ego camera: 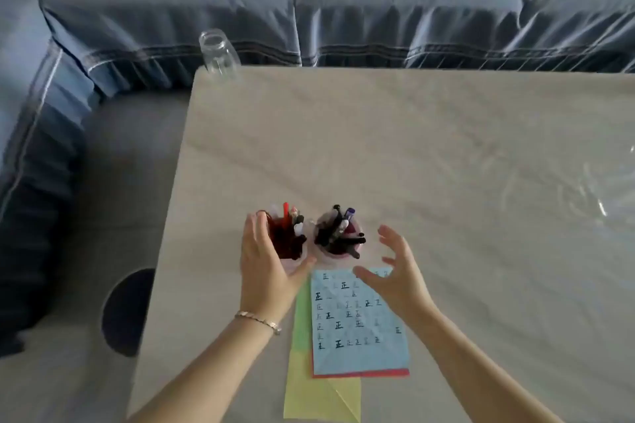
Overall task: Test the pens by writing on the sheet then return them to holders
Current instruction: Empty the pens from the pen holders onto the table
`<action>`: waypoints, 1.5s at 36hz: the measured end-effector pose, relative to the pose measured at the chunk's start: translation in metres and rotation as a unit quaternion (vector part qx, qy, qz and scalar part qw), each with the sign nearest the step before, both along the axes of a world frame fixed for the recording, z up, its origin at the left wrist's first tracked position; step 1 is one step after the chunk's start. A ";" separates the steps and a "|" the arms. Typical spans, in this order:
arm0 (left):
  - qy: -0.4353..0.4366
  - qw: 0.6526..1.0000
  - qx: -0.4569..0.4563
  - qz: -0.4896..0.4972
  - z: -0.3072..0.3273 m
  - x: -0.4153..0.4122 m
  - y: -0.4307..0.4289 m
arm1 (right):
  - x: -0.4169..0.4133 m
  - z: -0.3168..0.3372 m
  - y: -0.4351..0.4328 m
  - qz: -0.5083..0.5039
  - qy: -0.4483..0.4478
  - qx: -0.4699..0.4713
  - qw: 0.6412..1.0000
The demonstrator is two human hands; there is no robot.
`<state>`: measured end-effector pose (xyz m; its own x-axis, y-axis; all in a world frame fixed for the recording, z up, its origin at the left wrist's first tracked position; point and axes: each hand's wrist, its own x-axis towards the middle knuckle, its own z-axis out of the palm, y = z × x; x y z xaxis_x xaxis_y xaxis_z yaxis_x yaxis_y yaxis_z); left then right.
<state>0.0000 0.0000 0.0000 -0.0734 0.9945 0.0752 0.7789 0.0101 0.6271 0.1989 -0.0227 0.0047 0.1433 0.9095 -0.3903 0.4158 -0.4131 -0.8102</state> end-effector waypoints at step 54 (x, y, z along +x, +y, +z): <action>-0.213 0.918 -0.166 -0.290 -0.097 0.195 -0.010 | 0.119 -0.026 -0.010 0.210 -0.635 0.021 0.743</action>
